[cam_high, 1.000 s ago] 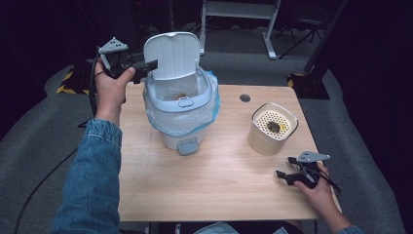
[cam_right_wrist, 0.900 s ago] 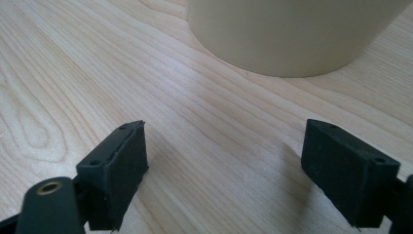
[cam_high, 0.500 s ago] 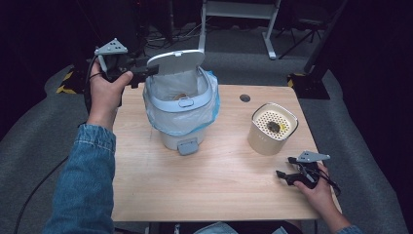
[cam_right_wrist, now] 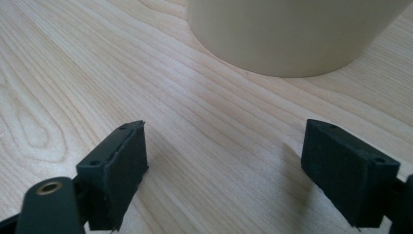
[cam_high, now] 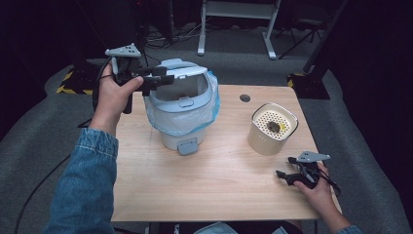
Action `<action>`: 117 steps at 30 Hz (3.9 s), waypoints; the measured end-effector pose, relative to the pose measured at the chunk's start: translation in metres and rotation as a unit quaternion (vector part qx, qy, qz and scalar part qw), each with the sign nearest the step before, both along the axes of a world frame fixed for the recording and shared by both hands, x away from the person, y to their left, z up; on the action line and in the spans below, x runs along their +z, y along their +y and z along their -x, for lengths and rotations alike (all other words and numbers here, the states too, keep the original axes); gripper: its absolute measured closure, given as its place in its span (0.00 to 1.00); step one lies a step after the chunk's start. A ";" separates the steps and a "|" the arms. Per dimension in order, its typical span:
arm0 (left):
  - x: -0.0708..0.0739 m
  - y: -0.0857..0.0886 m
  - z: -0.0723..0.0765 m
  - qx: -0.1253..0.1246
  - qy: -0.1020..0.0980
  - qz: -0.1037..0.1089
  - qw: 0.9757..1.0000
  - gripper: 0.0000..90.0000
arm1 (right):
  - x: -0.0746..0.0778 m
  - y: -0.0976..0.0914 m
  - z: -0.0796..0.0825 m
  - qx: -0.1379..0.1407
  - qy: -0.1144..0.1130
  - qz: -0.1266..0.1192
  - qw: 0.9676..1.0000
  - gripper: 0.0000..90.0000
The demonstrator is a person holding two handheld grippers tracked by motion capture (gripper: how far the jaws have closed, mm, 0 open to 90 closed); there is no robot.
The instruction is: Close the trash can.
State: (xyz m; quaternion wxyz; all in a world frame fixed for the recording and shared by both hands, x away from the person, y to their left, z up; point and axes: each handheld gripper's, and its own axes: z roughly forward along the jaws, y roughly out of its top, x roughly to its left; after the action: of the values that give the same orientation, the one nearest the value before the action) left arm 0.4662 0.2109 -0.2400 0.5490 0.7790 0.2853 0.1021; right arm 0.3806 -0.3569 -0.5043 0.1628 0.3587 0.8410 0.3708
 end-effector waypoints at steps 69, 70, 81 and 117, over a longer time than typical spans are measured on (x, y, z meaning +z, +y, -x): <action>-0.026 -0.055 0.097 0.051 -0.061 -0.085 0.993 0.30 | 0.000 0.000 0.000 0.001 0.001 -0.001 1.000 0.19; -0.029 -0.053 0.100 0.052 -0.058 -0.084 0.993 0.30 | 0.000 0.000 0.000 0.001 0.002 -0.001 1.000 0.19; -0.068 -0.040 0.127 0.061 -0.037 -0.100 0.992 0.29 | 0.000 0.000 0.000 0.001 0.001 -0.001 1.000 0.19; -0.220 -0.011 0.144 0.107 0.036 -0.123 0.986 0.26 | 0.000 0.000 0.000 0.001 0.001 -0.001 1.000 0.19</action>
State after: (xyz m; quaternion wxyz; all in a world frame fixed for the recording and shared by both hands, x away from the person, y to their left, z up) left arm 0.3225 0.2001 -0.4604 0.4247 0.8087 0.3714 0.1664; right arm 0.3808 -0.3570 -0.5042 0.1614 0.3588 0.8410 0.3713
